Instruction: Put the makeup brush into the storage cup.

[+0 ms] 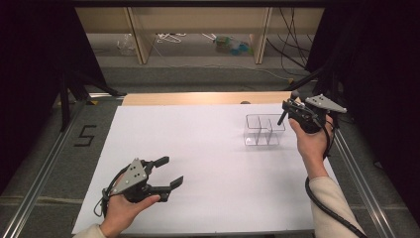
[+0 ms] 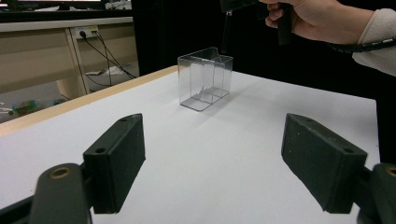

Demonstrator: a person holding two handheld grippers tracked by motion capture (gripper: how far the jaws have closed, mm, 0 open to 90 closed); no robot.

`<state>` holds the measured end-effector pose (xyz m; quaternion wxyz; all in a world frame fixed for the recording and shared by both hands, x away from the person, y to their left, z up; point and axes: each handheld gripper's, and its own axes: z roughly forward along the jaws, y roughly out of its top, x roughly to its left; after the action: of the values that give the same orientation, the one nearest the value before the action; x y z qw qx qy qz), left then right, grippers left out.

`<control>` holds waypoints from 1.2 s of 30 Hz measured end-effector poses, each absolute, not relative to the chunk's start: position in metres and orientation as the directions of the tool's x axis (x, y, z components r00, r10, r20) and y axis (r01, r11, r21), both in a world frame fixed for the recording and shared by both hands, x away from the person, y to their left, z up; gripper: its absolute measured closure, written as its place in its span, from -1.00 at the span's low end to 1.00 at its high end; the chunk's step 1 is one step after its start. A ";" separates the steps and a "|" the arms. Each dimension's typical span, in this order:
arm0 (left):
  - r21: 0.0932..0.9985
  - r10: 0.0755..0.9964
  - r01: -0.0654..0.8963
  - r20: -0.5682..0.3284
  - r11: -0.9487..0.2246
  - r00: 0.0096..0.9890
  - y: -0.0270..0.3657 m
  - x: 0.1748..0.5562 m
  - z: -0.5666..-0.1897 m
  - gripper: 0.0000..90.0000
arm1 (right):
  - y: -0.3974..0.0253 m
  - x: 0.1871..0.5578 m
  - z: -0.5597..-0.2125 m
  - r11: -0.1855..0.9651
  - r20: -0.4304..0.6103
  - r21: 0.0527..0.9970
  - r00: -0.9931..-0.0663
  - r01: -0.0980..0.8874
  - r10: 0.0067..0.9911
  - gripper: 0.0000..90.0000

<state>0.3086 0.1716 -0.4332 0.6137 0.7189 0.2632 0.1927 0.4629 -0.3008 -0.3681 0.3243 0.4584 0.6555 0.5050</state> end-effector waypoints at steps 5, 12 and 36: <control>0.984 0.615 0.142 -0.046 -0.108 0.787 0.172 0.309 -0.433 -0.53 | -0.301 0.465 -0.369 0.061 0.042 0.963 -0.372 0.261 0.927 0.72; 0.984 0.615 0.142 -0.046 -0.108 0.787 0.172 0.309 -0.433 -0.53 | -0.301 0.466 -0.371 0.060 0.044 0.962 -0.370 0.266 0.928 0.72; 0.984 0.615 0.143 -0.047 -0.108 0.787 0.171 0.309 -0.433 -0.52 | -0.300 0.472 -0.374 0.070 0.040 0.956 -0.365 0.283 0.930 0.72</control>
<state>0.3089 0.1715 -0.4335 0.6138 0.7190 0.2633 0.1922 0.4715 -0.3004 -0.3741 0.3225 0.4619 0.6567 0.5015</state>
